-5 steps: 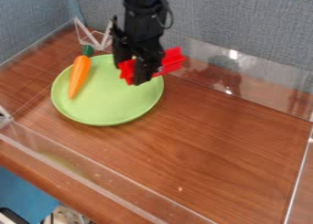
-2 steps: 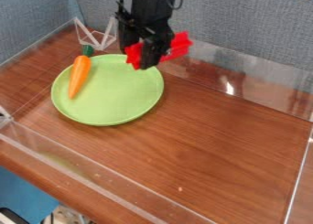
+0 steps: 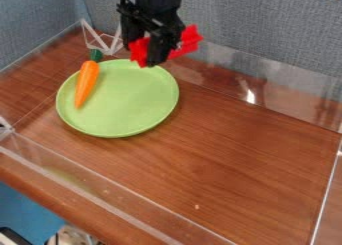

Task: Put the red object on the green plate

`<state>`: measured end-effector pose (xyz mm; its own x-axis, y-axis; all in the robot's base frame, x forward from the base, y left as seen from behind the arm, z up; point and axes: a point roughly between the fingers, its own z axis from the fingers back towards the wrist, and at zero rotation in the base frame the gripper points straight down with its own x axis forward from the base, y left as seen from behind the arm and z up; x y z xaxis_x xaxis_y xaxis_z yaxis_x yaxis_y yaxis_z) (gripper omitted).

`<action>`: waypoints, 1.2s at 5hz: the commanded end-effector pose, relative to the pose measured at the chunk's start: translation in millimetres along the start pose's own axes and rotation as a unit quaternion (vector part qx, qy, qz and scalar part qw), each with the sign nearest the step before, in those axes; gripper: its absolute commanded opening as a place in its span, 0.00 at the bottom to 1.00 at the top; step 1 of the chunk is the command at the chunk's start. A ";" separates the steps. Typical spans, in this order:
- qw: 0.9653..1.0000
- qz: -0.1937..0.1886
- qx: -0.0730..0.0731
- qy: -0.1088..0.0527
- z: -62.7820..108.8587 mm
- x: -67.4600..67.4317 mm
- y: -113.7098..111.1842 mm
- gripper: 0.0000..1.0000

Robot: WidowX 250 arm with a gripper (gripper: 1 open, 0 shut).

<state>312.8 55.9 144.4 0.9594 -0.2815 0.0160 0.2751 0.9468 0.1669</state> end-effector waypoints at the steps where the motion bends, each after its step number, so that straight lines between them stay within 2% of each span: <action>1: 1.000 -0.019 0.004 -0.025 24.6 -17.3 -1.7 0.00; 2: 1.000 -0.025 -0.005 -0.012 7.1 -44.2 -5.2 0.00; 3: 0.999 -0.031 -0.016 0.001 -20.6 -64.0 -0.1 0.00; 4: 0.999 -0.042 -0.024 0.009 -44.4 -65.2 0.6 0.00; 5: 0.997 -0.066 -0.028 0.009 -64.2 -60.6 1.5 0.00; 6: 0.998 -0.064 -0.023 0.012 -74.7 -57.9 11.6 0.00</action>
<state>256.3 89.7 58.6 0.9161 -0.3955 -0.0667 0.4001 0.9124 0.0859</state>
